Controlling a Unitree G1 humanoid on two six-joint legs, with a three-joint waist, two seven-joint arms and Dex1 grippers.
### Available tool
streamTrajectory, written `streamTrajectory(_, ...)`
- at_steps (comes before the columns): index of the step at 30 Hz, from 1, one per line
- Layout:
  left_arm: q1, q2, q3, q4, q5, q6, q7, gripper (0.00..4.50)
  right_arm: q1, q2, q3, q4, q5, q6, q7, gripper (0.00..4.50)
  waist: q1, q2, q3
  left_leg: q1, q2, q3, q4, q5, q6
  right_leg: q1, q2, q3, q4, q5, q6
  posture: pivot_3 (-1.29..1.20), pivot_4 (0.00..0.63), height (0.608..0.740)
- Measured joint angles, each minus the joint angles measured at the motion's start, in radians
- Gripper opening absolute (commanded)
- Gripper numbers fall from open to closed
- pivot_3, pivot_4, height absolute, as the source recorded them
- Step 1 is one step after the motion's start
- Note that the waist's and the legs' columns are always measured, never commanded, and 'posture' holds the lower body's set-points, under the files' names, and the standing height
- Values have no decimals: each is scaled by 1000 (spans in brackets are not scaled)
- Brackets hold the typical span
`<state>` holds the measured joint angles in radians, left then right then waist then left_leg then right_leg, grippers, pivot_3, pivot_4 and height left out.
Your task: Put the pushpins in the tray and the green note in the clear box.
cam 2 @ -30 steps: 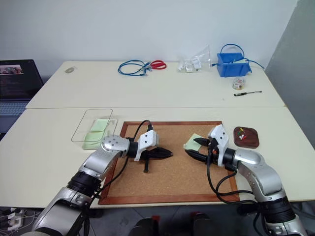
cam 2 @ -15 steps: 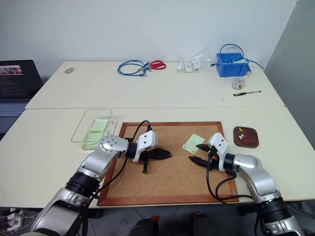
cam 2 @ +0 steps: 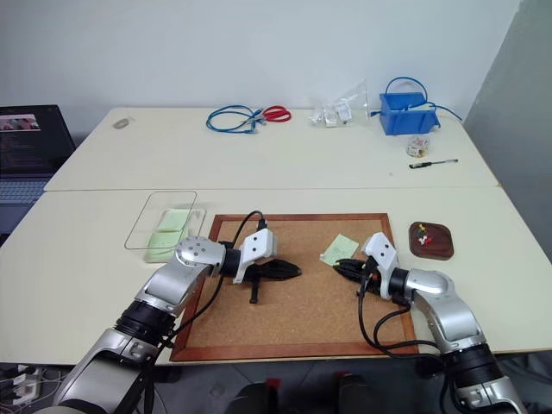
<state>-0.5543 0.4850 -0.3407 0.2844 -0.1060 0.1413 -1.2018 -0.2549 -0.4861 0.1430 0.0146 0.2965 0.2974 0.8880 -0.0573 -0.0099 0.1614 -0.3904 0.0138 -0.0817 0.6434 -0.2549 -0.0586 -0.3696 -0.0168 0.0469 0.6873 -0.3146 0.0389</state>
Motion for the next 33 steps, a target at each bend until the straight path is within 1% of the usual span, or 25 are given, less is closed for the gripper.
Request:
streamTrajectory(7,-1,0,-1,1,0,-1,0,0,0,0,-2,1,2,-1,5,24,0,0,0,0,0,0,0,0,0,0,0,0,0,0,0,0,150,740)
streamTrajectory(11,-3,0,-2,2,0,-3,-3,0,7,-2,-11,-26,13,36,-4,24,1,0,0,0,0,0,0,0,0,0,0,0,0,0,0,0,150,740)
streamTrajectory(13,-3,0,-2,2,0,-6,-8,0,13,-3,-44,-81,62,89,-13,24,2,1,0,-1,0,0,0,0,0,-1,0,0,0,0,0,0,150,740)
streamTrajectory(17,-3,0,-3,9,0,-10,-8,0,-18,-24,-140,-255,171,179,-40,24,2,0,0,-1,0,-1,0,0,0,0,0,-1,0,0,0,0,150,740)
streamTrajectory(24,-5,0,-3,15,0,-18,-10,0,-13,-31,-153,-300,198,245,-66,24,2,0,0,-1,0,-1,0,0,0,0,0,-1,0,0,0,0,150,740)
streamTrajectory(26,-7,-2,-4,18,0,-19,-11,0,-13,-31,-171,-305,202,258,-94,24,2,0,0,-1,0,-1,0,0,0,0,0,-1,0,0,0,0,150,740)
streamTrajectory(28,-8,-2,-5,19,0,-21,-12,0,-13,-38,-223,-305,205,267,-139,24,3,0,0,-1,-1,-1,0,0,0,0,-1,-1,0,0,0,0,150,740)
streamTrajectory(30,-8,-3,-6,21,0,-23,-12,0,0,-64,-282,-304,186,259,-186,24,4,-1,0,-1,-1,-1,0,0,0,0,-1,-1,0,0,0,0,150,740)
streamTrajectory(33,-10,-4,-7,24,0,-25,-13,0,40,-67,-359,-285,144,256,-283,24,4,0,0,0,0,-1,0,0,0,0,-1,-1,0,0,0,0,150,740)
